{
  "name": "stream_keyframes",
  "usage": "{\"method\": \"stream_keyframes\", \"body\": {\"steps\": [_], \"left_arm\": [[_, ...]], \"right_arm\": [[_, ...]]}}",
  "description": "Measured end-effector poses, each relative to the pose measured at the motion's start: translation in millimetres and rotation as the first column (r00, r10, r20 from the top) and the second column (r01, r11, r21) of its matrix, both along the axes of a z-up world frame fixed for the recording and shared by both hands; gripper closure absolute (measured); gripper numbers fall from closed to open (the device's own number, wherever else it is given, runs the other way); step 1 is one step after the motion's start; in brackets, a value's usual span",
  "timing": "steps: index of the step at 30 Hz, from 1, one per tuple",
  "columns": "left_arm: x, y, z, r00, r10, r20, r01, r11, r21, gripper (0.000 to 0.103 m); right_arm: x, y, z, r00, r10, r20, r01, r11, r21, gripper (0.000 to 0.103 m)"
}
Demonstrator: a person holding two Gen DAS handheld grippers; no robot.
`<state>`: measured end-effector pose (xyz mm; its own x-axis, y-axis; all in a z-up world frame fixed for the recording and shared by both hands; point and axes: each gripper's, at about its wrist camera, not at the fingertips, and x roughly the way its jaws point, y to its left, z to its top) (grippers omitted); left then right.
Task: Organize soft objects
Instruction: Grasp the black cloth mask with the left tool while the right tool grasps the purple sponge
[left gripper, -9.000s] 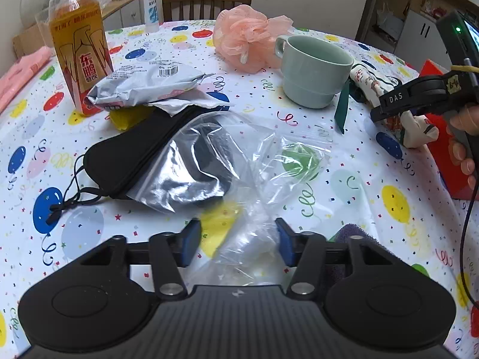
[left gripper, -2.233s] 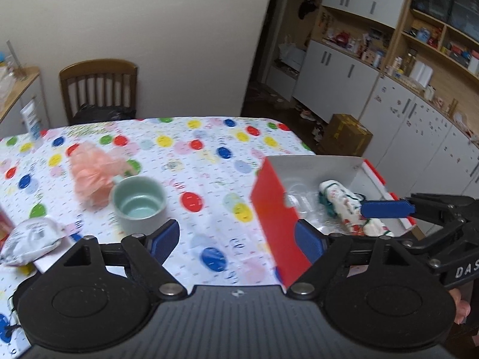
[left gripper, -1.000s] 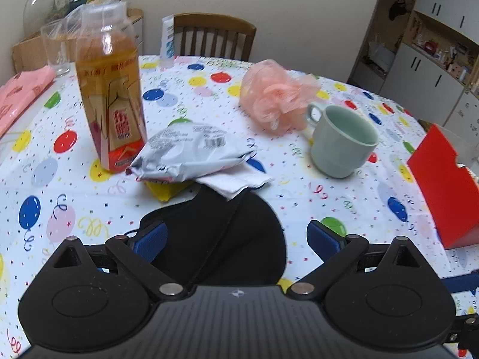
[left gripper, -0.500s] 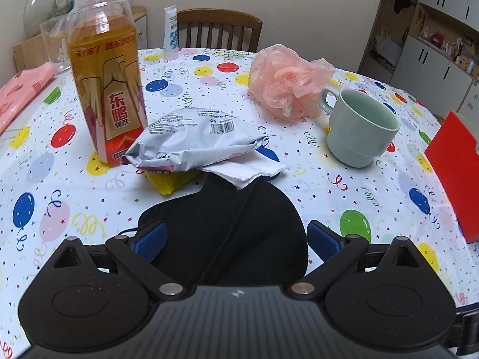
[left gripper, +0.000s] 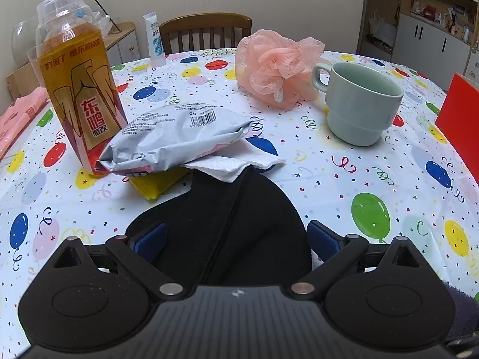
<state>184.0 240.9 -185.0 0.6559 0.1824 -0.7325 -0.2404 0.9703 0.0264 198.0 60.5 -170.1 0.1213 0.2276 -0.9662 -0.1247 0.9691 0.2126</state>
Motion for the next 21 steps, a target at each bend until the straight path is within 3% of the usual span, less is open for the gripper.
{"method": "stream_keyframes", "body": {"steps": [4,14,21], "left_arm": [[0.3,0.3,-2.5,1.000,0.006,0.003,-0.006,1.000,-0.007,0.007],[-0.4,6.2,3.7,0.999,0.042,0.004,-0.042,0.997,-0.058,0.046],[-1.0,13.2,7.9,0.997,0.081,0.000,-0.081,0.993,-0.089,0.071]], "right_arm": [[-0.9,1.0,-0.5,1.000,0.017,0.005,-0.017,1.000,-0.010,0.011],[1.3,-7.3,1.7,0.998,0.068,0.003,-0.068,0.997,0.035,0.016],[3.7,-16.5,11.8,0.990,0.125,0.057,-0.128,0.990,0.051,0.017]]}}
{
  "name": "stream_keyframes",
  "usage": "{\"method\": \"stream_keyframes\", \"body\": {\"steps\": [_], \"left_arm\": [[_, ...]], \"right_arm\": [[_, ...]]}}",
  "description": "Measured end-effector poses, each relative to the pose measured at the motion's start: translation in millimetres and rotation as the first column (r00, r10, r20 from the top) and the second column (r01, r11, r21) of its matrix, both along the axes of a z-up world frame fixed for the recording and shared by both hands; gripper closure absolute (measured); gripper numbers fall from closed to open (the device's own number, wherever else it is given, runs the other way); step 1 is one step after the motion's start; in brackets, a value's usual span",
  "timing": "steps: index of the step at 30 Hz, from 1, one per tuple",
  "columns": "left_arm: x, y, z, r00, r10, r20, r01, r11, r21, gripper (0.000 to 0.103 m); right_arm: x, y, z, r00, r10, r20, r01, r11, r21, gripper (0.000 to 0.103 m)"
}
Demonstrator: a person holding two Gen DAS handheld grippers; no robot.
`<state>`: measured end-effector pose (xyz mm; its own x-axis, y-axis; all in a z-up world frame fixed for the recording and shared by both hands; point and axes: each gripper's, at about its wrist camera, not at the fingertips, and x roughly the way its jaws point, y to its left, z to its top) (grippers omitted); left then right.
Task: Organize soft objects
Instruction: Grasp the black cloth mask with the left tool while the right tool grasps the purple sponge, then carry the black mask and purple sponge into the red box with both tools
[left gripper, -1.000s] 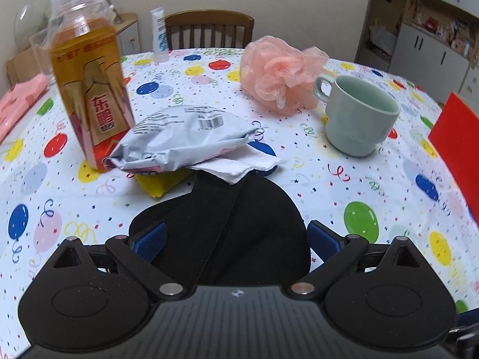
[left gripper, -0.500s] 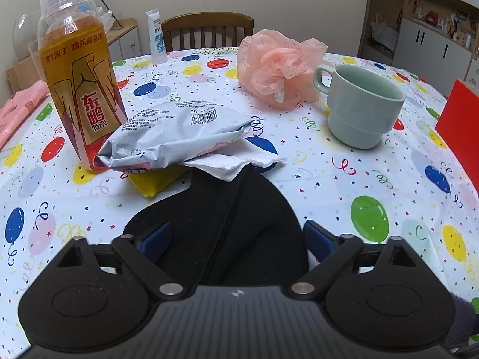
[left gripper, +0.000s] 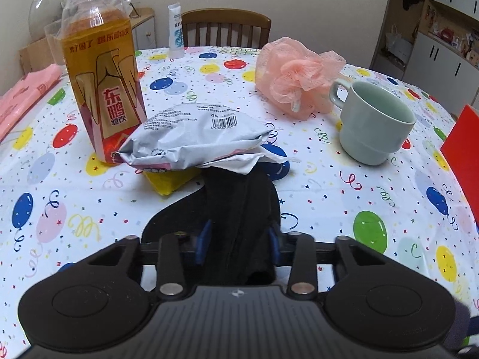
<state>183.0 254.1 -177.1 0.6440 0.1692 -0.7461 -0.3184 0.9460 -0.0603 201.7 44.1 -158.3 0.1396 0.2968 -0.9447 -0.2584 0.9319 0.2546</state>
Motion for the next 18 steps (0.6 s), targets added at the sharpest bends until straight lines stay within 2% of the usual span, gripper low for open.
{"method": "stream_keyframes", "body": {"steps": [3,18], "left_arm": [[-2.2,-1.8,0.6,1.000,0.005,0.002,-0.005,1.000,0.020,0.082],[-21.6,-14.0,21.8,0.998,0.055,0.011,-0.055,0.998,-0.019,0.086]], "right_arm": [[3.4,-6.6,2.5,1.000,0.011,0.014,-0.012,1.000,0.013,0.017],[16.8,-52.3,32.3,0.992,0.056,0.109,-0.064,0.996,0.064,0.017]]}}
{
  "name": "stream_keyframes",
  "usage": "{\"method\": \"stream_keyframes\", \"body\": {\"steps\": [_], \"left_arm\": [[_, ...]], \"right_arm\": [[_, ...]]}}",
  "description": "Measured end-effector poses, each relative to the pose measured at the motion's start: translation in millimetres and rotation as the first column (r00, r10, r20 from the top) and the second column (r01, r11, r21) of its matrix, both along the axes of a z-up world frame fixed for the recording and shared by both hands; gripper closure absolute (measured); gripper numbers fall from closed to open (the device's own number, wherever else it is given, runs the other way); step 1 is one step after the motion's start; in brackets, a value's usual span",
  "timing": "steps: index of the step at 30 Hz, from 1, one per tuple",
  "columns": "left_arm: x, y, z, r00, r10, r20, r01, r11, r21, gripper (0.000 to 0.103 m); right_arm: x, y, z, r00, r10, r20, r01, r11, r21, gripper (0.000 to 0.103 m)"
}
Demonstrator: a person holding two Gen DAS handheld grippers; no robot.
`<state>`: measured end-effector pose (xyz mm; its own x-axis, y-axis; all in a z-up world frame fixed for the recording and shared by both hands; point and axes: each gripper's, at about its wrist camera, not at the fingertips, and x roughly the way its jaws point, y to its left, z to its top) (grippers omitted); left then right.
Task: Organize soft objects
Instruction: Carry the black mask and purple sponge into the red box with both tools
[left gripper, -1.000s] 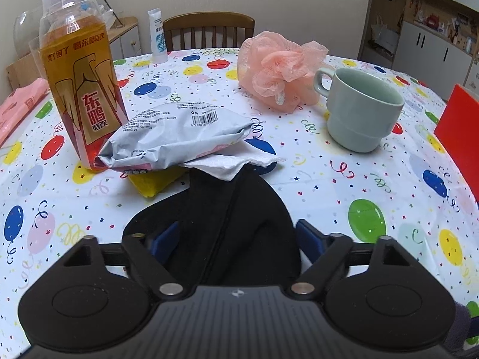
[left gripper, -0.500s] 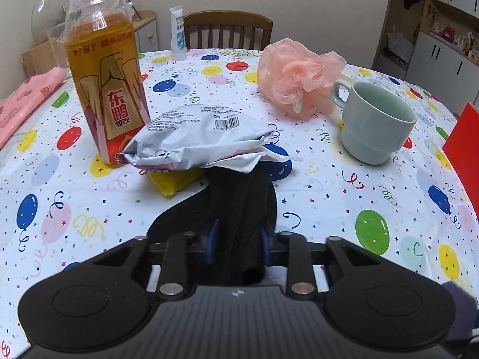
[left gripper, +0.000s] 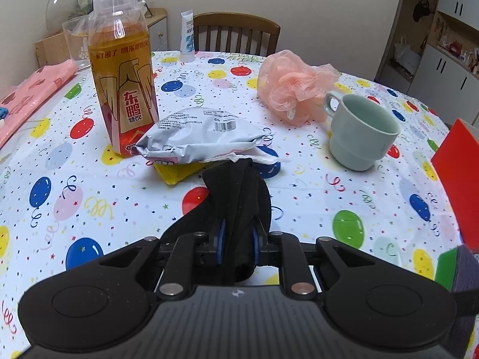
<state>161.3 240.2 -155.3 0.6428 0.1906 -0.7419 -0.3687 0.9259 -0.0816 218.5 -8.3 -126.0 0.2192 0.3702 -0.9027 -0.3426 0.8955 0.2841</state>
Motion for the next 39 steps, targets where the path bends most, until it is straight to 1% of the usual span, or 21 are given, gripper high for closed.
{"method": "stream_keyframes", "body": {"steps": [5,8,14,19,27,34,39], "left_arm": [[-5.1,-14.5,12.8,1.000,0.002,0.011,-0.002,1.000,-0.017,0.086],[-7.4,-27.8,22.9,1.000,-0.002,0.027,0.002,1.000,-0.014,0.086],[-8.2,-57.4,43.1,0.998,-0.024,0.062,0.026,0.999,-0.024,0.086],[-6.2,-83.0,57.7,0.996,-0.046,0.080,0.049,0.998,-0.036,0.086],[6.1,-130.3,89.1,0.987,-0.114,0.115,0.120,0.992,-0.047,0.086],[24.3,-174.9,111.4,0.969,-0.196,0.151,0.205,0.978,-0.045,0.086],[40.2,-204.0,123.2,0.955,-0.242,0.173,0.251,0.968,-0.028,0.086]], "right_arm": [[7.8,-20.8,13.1,1.000,0.010,0.022,-0.011,1.000,0.022,0.017],[12.7,-33.4,22.3,0.999,0.028,0.041,-0.029,0.999,0.029,0.017],[23.7,-60.6,43.1,0.995,0.056,0.087,-0.061,0.997,0.053,0.017],[35.2,-85.9,58.7,0.991,0.056,0.123,-0.065,0.995,0.071,0.017],[55.8,-127.9,84.5,0.982,0.059,0.178,-0.074,0.994,0.079,0.017],[73.1,-163.2,102.8,0.973,0.051,0.223,-0.071,0.994,0.084,0.017],[85.9,-187.7,111.0,0.969,0.047,0.244,-0.067,0.995,0.077,0.017]]}}
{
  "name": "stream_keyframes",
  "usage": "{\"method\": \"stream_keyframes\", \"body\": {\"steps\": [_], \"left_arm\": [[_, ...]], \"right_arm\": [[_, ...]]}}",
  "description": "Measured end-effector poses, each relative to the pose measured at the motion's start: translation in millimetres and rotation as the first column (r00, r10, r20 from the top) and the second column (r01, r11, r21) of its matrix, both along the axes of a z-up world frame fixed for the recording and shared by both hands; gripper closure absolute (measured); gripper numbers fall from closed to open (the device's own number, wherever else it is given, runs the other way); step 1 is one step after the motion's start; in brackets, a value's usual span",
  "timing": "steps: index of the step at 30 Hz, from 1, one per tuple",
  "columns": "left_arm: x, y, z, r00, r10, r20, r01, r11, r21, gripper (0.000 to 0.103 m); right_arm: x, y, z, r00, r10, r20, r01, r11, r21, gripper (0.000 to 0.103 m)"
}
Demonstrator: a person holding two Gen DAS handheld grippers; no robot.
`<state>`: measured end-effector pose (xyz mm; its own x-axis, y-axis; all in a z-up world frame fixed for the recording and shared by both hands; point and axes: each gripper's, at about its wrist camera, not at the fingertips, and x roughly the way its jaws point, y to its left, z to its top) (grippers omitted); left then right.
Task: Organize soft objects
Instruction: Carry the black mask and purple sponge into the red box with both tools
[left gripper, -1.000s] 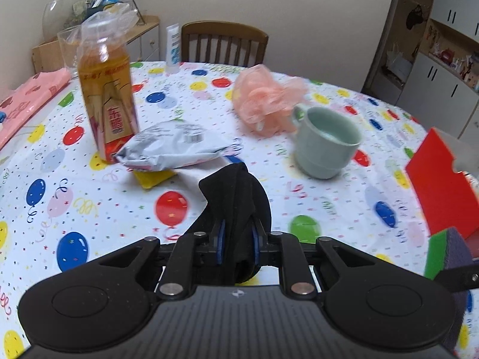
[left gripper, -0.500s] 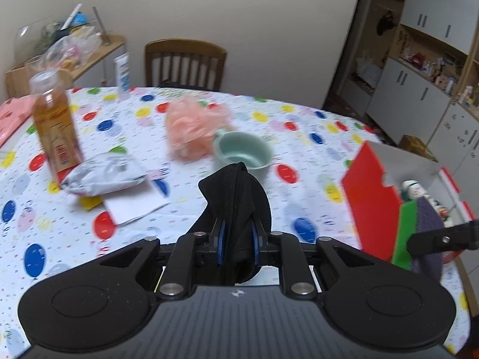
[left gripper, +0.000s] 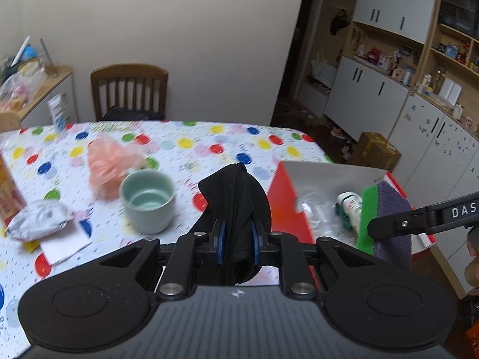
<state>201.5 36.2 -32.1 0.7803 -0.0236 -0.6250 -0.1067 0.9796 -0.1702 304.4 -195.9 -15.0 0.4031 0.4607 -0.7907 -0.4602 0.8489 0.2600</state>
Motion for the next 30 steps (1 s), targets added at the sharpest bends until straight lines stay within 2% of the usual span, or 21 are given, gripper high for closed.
{"method": "stream_keyframes", "body": {"steps": [11,21,26,30], "left_arm": [[37.6,-58.3,18.2,0.994,-0.108,0.024,0.108,0.994,0.024,0.086],[77.3,-110.7,17.4,0.977,-0.213,-0.001,0.213,0.977,0.032,0.086],[98.6,-132.6,10.4,0.969,-0.247,-0.031,0.248,0.968,0.034,0.086],[121.7,-142.8,1.3,0.965,-0.253,-0.070,0.253,0.967,-0.002,0.086]], "right_arm": [[30.8,-50.9,8.5,0.998,-0.041,0.047,0.043,0.998,-0.038,0.017],[61.0,-90.1,-4.7,0.996,-0.074,0.058,0.080,0.991,-0.104,0.017],[72.2,-98.8,-14.5,0.998,-0.034,0.056,0.042,0.988,-0.147,0.017],[84.5,-100.3,-24.2,0.999,-0.004,0.037,0.011,0.983,-0.184,0.017]]}}
